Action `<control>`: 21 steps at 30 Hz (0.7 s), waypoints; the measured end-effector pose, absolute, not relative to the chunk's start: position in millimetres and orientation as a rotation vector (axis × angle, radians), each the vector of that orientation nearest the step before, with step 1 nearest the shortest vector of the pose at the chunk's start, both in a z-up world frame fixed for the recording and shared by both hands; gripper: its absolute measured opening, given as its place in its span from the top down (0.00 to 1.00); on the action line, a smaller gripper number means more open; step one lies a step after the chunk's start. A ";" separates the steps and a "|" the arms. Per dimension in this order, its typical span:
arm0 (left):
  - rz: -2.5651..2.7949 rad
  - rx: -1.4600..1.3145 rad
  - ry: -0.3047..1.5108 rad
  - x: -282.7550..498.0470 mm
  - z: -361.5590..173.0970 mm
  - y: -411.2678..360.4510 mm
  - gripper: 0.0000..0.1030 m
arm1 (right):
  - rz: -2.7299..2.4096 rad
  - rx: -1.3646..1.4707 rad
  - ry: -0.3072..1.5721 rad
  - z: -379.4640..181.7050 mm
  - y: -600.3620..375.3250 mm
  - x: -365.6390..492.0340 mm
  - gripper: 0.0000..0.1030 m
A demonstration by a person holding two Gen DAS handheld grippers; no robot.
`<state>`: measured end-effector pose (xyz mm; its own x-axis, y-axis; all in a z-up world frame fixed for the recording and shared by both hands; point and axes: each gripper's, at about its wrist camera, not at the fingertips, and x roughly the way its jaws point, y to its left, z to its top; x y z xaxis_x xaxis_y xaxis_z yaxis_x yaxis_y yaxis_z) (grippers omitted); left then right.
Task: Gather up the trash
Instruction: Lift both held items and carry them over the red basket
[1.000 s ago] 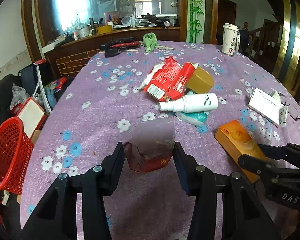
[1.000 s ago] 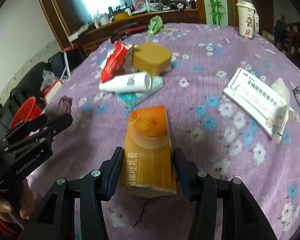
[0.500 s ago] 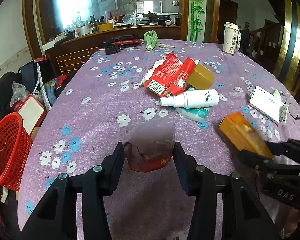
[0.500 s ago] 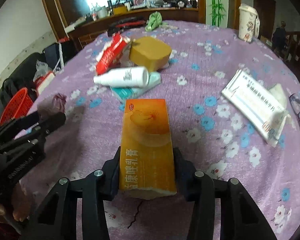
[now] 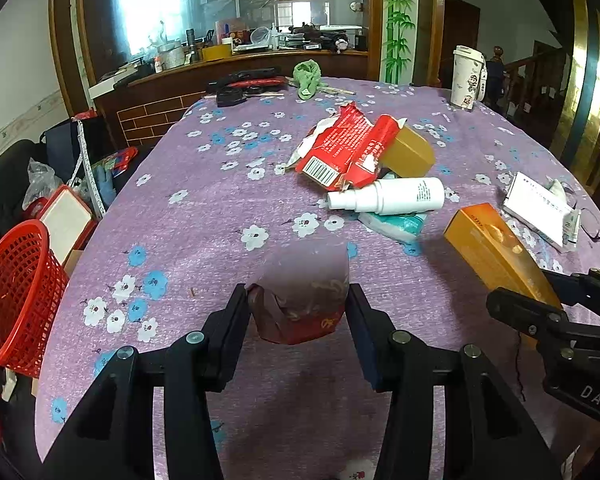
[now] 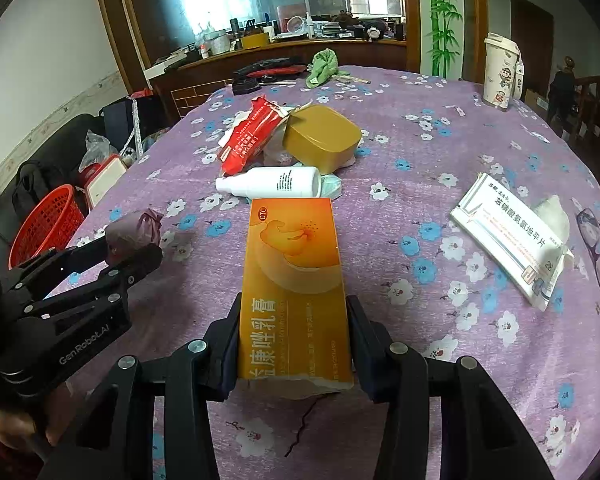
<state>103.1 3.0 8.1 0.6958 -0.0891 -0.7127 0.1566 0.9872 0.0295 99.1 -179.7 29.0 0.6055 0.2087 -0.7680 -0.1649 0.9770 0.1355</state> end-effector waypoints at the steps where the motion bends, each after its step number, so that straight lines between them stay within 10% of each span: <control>1: -0.136 0.091 0.790 103.2 7.8 3.2 0.54 | 0.218 0.051 0.895 29.2 -179.0 99.3 0.51; 21: -0.114 0.076 0.782 105.2 6.4 14.0 0.54 | 0.265 0.035 0.894 34.5 -161.1 101.7 0.51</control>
<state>105.2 14.0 6.4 0.7037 -0.0748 -0.7065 0.1308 0.9911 0.0254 101.7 -161.1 34.5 0.5954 0.2430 -0.7658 -0.2141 0.9667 0.1403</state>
